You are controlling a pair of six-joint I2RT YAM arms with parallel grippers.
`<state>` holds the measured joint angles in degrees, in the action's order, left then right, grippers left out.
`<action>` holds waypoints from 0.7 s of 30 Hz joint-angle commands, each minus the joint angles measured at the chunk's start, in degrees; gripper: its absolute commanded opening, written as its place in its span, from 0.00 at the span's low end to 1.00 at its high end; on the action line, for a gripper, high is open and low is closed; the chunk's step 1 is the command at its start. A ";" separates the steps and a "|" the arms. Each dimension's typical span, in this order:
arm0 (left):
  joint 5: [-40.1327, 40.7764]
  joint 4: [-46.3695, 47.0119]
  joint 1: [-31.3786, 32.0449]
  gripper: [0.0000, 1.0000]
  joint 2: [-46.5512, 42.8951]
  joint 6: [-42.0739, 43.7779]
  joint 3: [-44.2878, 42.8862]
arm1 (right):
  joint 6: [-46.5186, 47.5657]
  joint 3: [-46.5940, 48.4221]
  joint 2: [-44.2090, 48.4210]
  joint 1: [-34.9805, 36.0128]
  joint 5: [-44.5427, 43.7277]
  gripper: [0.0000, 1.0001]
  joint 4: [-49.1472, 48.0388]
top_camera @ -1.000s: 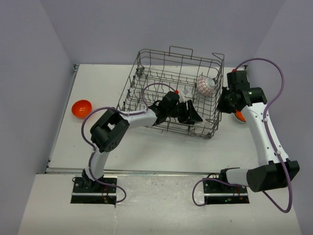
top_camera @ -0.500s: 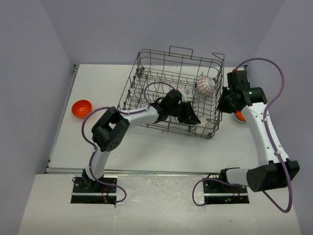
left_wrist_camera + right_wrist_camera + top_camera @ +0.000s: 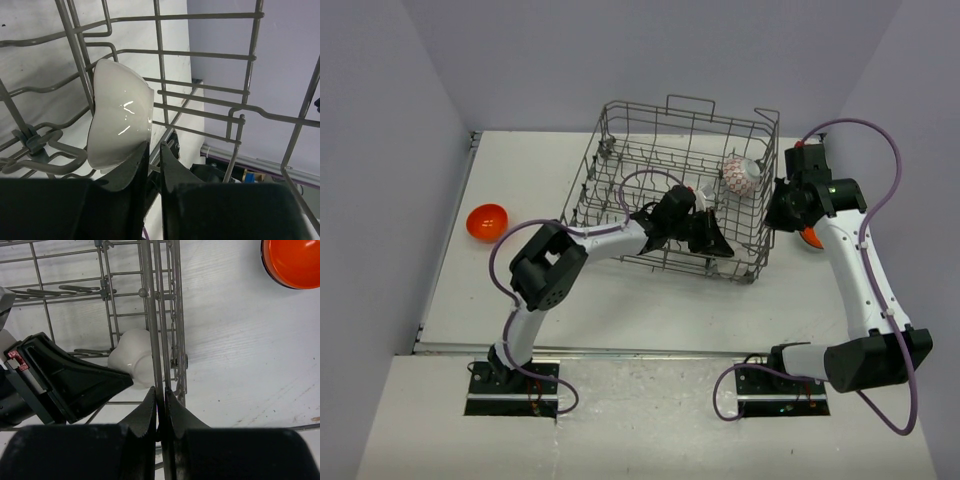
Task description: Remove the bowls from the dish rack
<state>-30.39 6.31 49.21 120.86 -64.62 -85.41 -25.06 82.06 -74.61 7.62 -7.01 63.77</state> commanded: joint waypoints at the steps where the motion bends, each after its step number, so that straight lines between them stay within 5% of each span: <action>1: 3.13 -2.08 -0.78 0.17 -2.03 2.74 -2.13 | -1.66 2.58 1.22 0.56 2.17 0.00 -3.30; 9: 20.97 -17.72 -1.05 0.35 -8.96 17.58 -9.33 | -2.01 2.31 1.83 0.56 0.85 0.00 -3.65; 13: 27.66 -24.12 -2.27 0.55 -9.60 24.70 -17.56 | -2.10 2.84 1.66 0.56 1.38 0.00 -3.83; 21: 16.97 -32.67 -11.76 0.67 8.32 24.72 -47.61 | -2.45 2.49 1.40 0.64 2.61 0.00 -4.00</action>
<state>-9.47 -20.97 40.99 122.37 -41.74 -124.97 -25.80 82.06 -74.61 7.62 -6.42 63.75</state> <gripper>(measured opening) 0.660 0.050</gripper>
